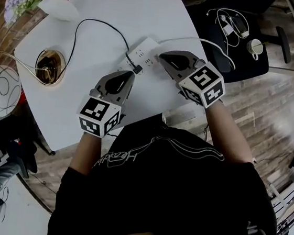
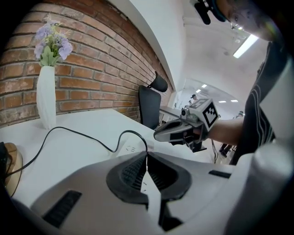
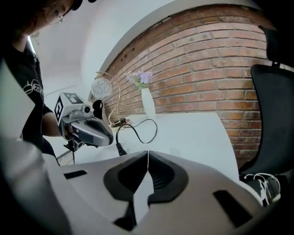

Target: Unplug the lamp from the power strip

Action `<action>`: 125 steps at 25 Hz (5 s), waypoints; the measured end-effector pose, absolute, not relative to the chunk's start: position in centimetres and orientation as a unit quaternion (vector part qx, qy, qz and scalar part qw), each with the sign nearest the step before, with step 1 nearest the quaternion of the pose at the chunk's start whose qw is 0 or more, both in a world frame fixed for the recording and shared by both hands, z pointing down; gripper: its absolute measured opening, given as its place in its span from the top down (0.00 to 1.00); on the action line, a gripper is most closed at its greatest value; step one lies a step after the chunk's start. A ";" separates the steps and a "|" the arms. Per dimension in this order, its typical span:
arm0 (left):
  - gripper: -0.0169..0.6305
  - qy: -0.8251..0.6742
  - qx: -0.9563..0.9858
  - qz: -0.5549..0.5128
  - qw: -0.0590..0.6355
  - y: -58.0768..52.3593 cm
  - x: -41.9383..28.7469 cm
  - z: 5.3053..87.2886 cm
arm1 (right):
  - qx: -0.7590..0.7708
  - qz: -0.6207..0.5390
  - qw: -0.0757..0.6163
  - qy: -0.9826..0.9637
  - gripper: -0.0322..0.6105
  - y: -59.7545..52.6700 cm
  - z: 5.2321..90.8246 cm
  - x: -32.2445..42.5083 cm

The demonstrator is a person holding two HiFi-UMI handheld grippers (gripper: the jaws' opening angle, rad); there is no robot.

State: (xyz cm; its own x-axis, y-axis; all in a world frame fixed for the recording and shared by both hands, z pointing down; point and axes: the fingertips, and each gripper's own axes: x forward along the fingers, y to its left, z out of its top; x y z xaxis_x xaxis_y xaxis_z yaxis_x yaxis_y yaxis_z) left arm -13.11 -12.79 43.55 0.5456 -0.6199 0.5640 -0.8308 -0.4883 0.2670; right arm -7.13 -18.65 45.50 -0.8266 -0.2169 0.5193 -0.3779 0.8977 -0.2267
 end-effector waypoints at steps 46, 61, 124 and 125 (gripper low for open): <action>0.90 -0.381 0.844 0.229 0.301 -14.8 -11.9 46.3 | 0.165 0.123 0.248 -0.947 0.95 -19.1 48.3 -7.8; 0.91 -0.398 0.846 0.303 0.185 -14.6 -11.5 45.9 | 0.162 0.088 0.272 -0.944 0.95 -18.9 48.3 -8.1; 0.93 -0.365 0.840 0.386 0.109 -14.1 -11.2 45.0 | 0.168 0.045 0.299 -0.938 0.96 -18.3 48.4 -8.5; 0.93 -0.365 0.842 0.378 0.122 -14.0 -11.2 45.0 | 0.169 0.046 0.299 -0.938 0.96 -18.3 48.4 -8.4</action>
State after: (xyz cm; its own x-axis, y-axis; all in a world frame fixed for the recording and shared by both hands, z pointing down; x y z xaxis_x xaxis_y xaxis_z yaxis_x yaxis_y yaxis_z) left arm -11.22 -13.97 45.03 0.4479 -0.5228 0.7253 -0.7067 -0.7040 -0.0710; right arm -8.45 -18.26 48.37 -0.7645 -0.2886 0.5764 -0.3438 0.9389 0.0141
